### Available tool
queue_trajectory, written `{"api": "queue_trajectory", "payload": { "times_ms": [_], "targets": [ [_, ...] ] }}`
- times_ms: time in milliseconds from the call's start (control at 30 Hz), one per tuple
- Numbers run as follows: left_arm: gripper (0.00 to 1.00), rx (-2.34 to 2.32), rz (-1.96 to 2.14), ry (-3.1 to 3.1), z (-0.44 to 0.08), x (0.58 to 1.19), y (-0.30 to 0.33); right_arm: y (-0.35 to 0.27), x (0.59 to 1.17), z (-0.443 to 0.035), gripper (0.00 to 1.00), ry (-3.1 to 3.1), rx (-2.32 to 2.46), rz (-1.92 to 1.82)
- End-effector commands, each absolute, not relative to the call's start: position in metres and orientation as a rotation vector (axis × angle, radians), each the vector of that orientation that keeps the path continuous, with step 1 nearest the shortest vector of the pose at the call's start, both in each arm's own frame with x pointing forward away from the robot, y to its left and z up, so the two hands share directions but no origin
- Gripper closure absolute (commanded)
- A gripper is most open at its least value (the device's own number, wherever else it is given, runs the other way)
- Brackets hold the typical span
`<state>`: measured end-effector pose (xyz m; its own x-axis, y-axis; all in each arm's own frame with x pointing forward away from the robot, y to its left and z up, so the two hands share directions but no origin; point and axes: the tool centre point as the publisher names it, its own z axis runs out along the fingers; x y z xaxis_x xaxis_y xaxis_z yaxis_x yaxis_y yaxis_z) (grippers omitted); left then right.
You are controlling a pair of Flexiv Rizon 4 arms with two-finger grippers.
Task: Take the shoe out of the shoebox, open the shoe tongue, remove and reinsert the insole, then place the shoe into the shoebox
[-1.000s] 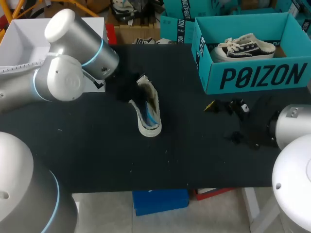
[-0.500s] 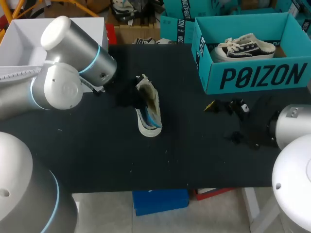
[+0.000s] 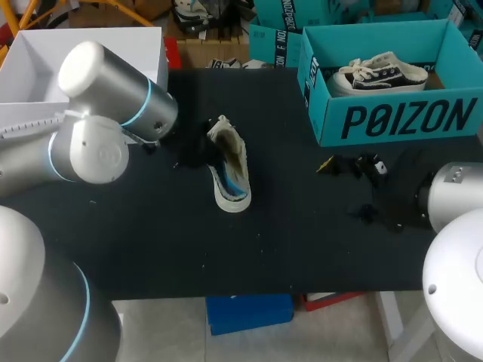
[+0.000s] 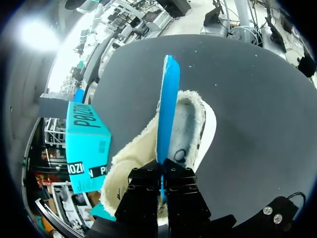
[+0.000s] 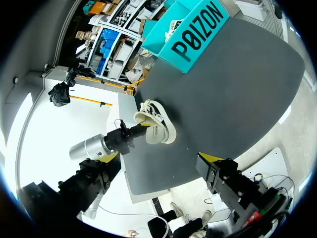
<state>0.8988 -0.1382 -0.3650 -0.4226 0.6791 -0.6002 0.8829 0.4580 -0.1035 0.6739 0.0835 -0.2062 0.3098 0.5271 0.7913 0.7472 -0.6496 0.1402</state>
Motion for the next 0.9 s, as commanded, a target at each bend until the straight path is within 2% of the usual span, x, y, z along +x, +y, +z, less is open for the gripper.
{"api": "queue_trajectory", "payload": {
  "times_ms": [33,900],
  "targets": [
    [1.00,1.296,-0.535,2.213,-0.364,0.899,-0.137,0.076,0.669,-0.208,0.00,-1.151,-2.291,-1.234],
    [1.00,1.240,-0.287,2.176,-0.369,0.938,-0.126,0.076,0.669,-0.208,0.00,-1.151,-2.291,-1.234]
  ]
}}
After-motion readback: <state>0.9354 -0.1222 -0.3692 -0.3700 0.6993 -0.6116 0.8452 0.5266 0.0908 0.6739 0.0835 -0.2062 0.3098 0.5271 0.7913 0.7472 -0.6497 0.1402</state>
